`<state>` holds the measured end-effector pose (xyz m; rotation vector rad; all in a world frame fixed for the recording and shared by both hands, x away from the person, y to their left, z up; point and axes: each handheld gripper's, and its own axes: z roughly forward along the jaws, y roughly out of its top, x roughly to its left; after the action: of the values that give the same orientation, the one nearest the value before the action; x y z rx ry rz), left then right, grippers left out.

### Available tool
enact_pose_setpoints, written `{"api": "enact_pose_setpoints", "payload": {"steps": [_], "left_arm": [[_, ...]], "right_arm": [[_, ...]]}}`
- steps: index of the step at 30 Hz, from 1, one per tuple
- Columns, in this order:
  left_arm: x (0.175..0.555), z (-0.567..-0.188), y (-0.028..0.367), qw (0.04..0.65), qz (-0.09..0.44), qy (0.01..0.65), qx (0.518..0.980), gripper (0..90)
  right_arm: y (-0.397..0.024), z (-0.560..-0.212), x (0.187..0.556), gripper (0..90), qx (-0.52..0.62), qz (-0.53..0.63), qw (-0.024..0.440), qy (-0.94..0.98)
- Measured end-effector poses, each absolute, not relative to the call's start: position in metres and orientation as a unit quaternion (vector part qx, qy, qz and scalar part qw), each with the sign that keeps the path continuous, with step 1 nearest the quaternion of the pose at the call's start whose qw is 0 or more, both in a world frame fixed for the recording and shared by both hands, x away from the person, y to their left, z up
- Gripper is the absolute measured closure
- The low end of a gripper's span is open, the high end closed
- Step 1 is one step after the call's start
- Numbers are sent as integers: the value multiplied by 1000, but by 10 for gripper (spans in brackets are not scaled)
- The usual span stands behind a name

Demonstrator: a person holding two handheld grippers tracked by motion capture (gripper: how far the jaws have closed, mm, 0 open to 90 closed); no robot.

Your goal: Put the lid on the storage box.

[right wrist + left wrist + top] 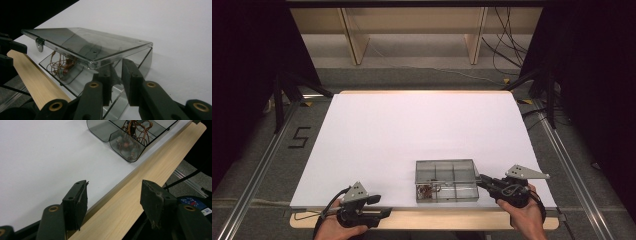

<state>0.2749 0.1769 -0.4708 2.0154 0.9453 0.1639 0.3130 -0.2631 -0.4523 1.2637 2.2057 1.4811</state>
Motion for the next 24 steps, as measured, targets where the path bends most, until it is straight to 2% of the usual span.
{"api": "enact_pose_setpoints", "payload": {"steps": [2,5,6,8,13,15,16,18,19,20,24], "left_arm": [[275,-471,177,440,67,377,812,381],[274,-471,176,441,63,385,808,381],[274,-471,177,441,63,385,808,382],[274,-471,176,443,61,387,806,381],[273,-472,176,443,62,385,807,381],[273,-472,176,443,61,388,806,382],[273,-472,176,445,60,389,804,381],[274,-472,177,438,64,386,809,382],[273,-473,176,444,60,389,805,382],[273,-473,176,443,60,388,806,381],[274,-473,177,443,64,377,811,381]], "right_arm": [[-263,-453,312,793,427,498,87,750],[-263,-454,311,806,419,505,96,749],[-261,-454,309,812,433,504,79,743],[-262,-455,310,830,421,504,91,749],[-261,-455,305,860,417,506,82,751],[-261,-457,305,866,405,509,91,754],[-260,-456,302,867,418,505,78,752],[-261,-457,302,867,403,508,87,756],[-260,-456,299,867,418,504,68,753],[-261,-458,301,867,405,503,84,759],[-262,-458,296,867,414,501,74,756]]}}
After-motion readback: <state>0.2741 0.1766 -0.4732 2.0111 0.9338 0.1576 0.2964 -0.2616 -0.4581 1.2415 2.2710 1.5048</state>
